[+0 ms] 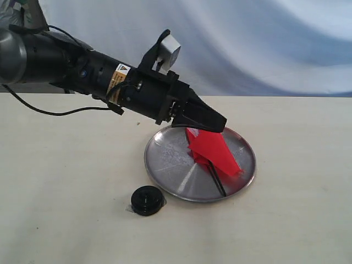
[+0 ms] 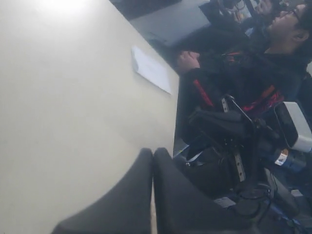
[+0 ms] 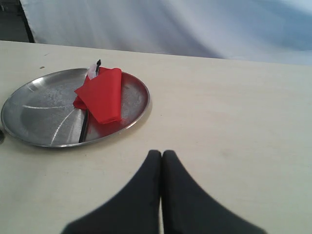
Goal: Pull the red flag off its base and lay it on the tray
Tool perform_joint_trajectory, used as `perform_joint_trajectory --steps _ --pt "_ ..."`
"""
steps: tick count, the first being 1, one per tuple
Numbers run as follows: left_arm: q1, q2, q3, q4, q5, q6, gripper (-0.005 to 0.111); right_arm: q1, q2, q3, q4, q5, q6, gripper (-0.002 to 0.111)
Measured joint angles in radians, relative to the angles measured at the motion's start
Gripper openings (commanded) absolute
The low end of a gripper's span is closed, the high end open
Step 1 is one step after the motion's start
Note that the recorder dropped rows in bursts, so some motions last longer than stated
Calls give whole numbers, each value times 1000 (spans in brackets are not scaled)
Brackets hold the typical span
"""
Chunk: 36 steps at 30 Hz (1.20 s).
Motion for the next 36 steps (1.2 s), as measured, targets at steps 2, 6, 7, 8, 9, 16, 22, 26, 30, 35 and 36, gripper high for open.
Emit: perform_joint_trajectory --steps 2,6,7,8,9,16,22,26,30,35,36 --pt "0 -33 31 2 0 43 0 0 0 0 0 0 0 0" --pt "0 -112 115 2 0 144 0 0 0 0 0 0 0 0" --pt "0 -133 141 2 0 170 0 0 0 0 0 0 0 0" --pt "0 -155 168 2 0 193 0 0 0 0 0 0 0 0" --pt "0 -178 195 4 0 220 0 0 0 0 0 0 0 0" --pt "0 -350 399 6 124 374 0 0 0 0 0 0 0 0" --pt "0 -539 641 -144 342 633 0 0 0 0 0 0 0 0" --pt "0 -670 826 -450 408 899 0 0 0 0 0 0 0 0" --pt "0 -785 980 -649 400 1049 0 0 0 0 0 0 0 0" --pt "0 -968 1212 -824 287 1183 0 0 0 0 0 0 0 0" --pt "0 -997 1243 -853 280 1190 0 0 0 0 0 0 0 0"
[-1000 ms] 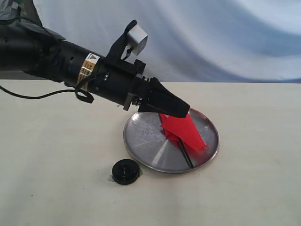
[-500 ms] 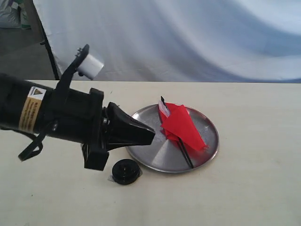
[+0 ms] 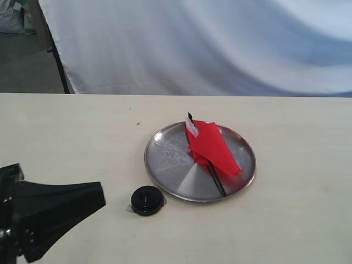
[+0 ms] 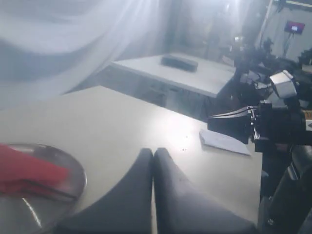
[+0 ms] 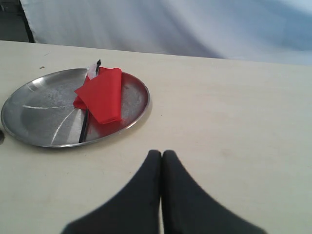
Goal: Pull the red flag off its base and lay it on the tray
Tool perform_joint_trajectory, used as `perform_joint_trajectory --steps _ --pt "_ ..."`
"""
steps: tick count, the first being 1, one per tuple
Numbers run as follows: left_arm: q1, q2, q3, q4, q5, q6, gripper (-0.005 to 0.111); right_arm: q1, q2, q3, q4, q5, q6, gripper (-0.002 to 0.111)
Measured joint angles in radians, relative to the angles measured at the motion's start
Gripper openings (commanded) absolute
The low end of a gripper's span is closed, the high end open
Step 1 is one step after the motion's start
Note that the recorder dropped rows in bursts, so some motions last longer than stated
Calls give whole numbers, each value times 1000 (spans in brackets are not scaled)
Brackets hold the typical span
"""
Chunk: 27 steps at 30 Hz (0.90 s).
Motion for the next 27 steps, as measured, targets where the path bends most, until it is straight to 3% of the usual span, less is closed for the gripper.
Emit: perform_joint_trajectory --steps 6,19,24,26,27 --pt "0 -149 98 -86 -9 19 0 0 0 0 0 0 0 0" --pt "0 -227 102 -92 -134 23 0 0 0 0 0 0 0 0" --pt "0 -231 102 -92 -44 23 0 0 0 0 0 0 0 0" --pt "0 -254 102 -92 27 14 0 0 0 0 0 0 0 0" --pt "0 -303 102 -92 127 -29 0 0 0 0 0 0 0 0"
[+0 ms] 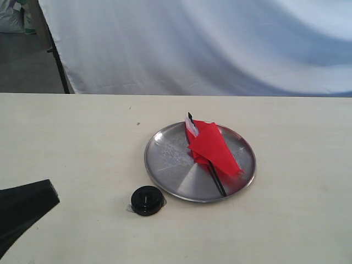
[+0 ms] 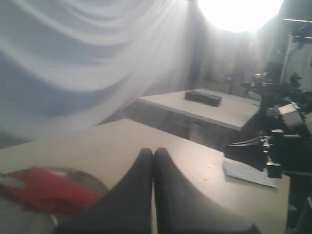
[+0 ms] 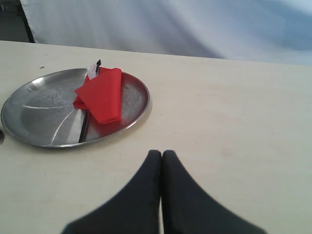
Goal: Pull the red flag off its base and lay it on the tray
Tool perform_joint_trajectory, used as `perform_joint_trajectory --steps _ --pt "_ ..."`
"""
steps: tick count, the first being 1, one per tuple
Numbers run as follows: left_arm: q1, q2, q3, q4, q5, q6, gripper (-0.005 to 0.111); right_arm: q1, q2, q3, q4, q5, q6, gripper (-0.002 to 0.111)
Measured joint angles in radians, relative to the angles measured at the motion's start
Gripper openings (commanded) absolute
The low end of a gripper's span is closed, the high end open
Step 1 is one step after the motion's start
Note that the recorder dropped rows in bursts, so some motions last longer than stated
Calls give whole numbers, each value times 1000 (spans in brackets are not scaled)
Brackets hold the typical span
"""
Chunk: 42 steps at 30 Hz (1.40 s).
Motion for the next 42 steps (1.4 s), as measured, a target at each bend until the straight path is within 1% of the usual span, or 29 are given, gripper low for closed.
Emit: perform_joint_trajectory --steps 1,2,6,9,15,18,21,26,28,30,32,34,37,39,42 --pt "0 -33 0 0 53 -25 0 0 0 0 0 0 0 0" --pt "0 -104 0 0 147 -56 0 0 0 0 0 0 0 0" --pt "0 -257 0 0 368 -103 0 0 0 0 0 0 0 0" --pt "0 -339 0 -2 523 -131 0 0 0 0 0 0 0 0" --pt "4 -425 0 -2 668 -143 0 0 0 0 0 0 0 0" --pt "8 -487 49 -2 785 -143 0 0 0 0 0 0 0 0" --pt "24 -530 67 -2 810 -145 0 0 0 0 0 0 0 0" --pt "83 -580 67 -2 849 -170 0 0 0 0 0 0 0 0" --pt "102 -587 67 -4 893 -219 0 0 0 0 0 0 0 0" --pt "126 -591 67 -11 978 -284 0 0 0 0 0 0 0 0" --pt "151 -591 67 -33 1051 -307 0 0 0 0 0 0 0 0" --pt "177 -593 67 -61 1084 -303 0 0 0 0 0 0 0 0" --pt "204 -597 67 -89 1089 -281 0 0 0 0 0 0 0 0" --pt "209 -597 68 -99 1078 -250 0 0 0 0 0 0 0 0" --pt "209 -597 68 -103 1000 -177 0 0 0 0 0 0 0 0"
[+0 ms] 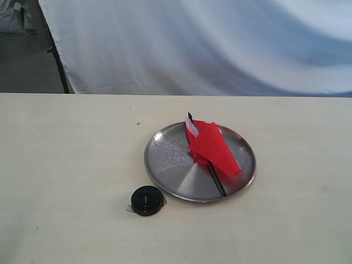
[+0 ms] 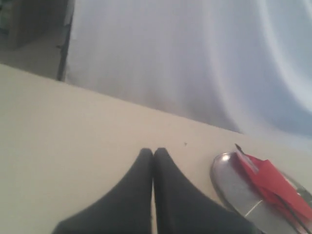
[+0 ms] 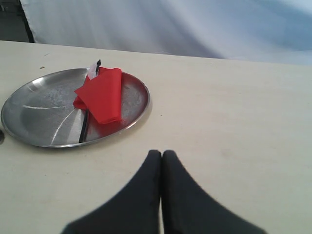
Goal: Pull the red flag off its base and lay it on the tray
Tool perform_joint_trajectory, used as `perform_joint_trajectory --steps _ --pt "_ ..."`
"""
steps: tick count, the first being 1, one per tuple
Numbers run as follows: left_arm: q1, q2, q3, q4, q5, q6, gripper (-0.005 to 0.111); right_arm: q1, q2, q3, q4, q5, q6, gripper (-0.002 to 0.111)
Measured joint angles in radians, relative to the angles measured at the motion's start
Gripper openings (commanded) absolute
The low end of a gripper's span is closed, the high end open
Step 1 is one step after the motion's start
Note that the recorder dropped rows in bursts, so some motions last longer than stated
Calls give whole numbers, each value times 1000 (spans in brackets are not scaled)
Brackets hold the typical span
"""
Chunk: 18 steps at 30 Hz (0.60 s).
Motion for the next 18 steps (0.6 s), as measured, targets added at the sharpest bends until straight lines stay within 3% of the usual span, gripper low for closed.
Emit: perform_joint_trajectory --steps 11,14,18 --pt "0 0 0 -39 -348 69 0 0 0 0 0 0 0 0" --pt "0 0 0 -220 -421 190 0 0 0 0 0 0 0 0" --pt "0 0 0 -540 -439 475 0 0 0 0 0 0 0 0"
